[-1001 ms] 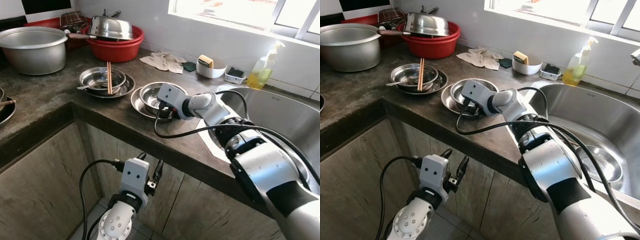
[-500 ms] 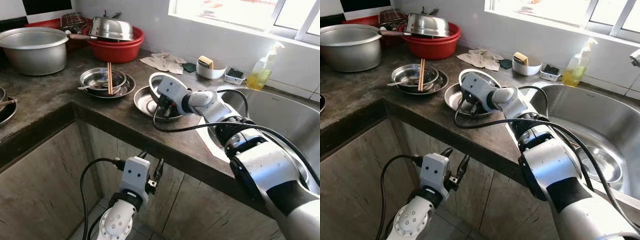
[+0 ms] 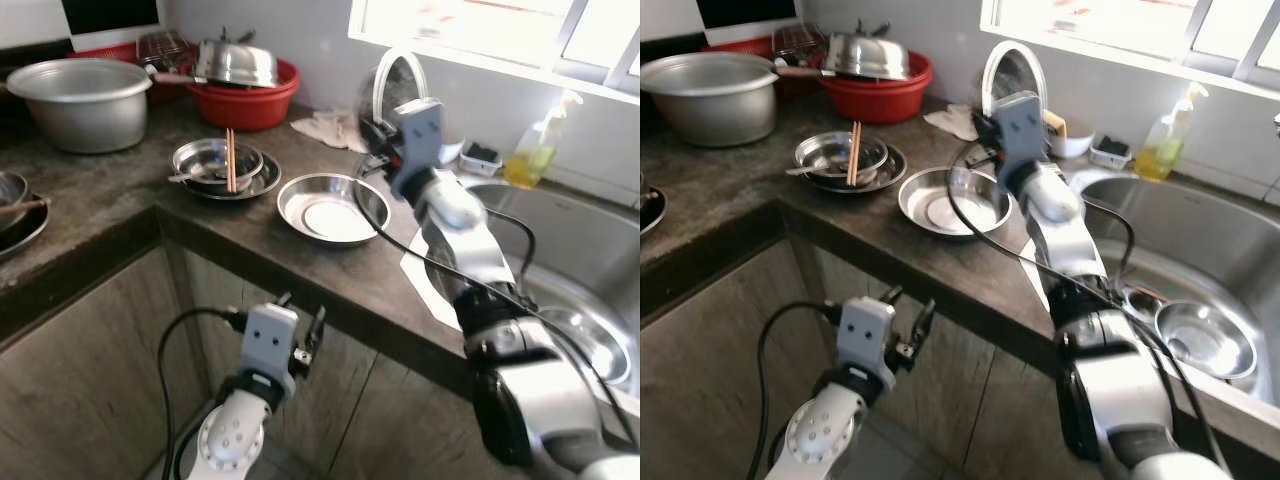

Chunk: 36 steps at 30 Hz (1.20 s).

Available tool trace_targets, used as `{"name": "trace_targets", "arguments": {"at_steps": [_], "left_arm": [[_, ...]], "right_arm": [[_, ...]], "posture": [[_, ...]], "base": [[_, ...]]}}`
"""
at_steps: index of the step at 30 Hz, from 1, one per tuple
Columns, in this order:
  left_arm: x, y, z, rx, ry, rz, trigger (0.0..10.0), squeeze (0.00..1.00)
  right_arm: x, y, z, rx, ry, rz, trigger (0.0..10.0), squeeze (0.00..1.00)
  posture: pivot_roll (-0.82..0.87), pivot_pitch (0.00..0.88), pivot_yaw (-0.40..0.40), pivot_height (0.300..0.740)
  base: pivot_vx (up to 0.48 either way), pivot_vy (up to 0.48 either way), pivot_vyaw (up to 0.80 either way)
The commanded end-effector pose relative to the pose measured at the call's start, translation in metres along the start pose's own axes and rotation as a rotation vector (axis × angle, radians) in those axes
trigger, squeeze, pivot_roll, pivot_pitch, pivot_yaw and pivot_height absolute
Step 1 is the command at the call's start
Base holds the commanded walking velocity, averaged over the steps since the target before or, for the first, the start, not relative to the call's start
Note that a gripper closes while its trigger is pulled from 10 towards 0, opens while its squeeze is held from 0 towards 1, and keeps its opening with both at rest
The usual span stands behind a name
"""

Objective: Kitchen organization

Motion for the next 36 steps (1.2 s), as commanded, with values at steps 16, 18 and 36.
{"name": "trace_targets", "arguments": {"at_steps": [16,18,36], "left_arm": [[-0.001,0.015,0.014,0.038,-0.035,-0.044,10.0,0.0],[0.0,0.016,0.015,0.039,-0.036,-0.053,10.0,0.0],[0.003,0.018,0.018,0.041,-0.038,-0.101,10.0,0.0]], "right_arm": [[-0.001,-0.119,-0.001,-0.124,-0.04,-0.284,0.0,0.0],[-0.001,-0.125,-0.001,-0.151,-0.031,-0.292,0.0,0.0],[-0.001,-0.129,0.009,-0.179,-0.03,-0.299,0.0,0.0]], "posture": [[-0.01,0.0,-0.049,0.74],[-0.01,0.0,-0.048,0.74],[-0.01,0.0,-0.04,0.74]], "base": [[0.0,0.0,0.0],[0.0,0.0,0.0],[0.0,0.278,-0.55]]}}
Point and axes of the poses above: a point about 5 cm out from each wrist's last joint towards the gripper, its own y axis pointing out of the wrist towards the gripper, its own z axis along the axis of the wrist's last joint, x = y × z, the point moved 2 cm from there along y, pointing out of the wrist towards the gripper, and after that the axes turned 10 degrees about -y, right-handed, at the moved point
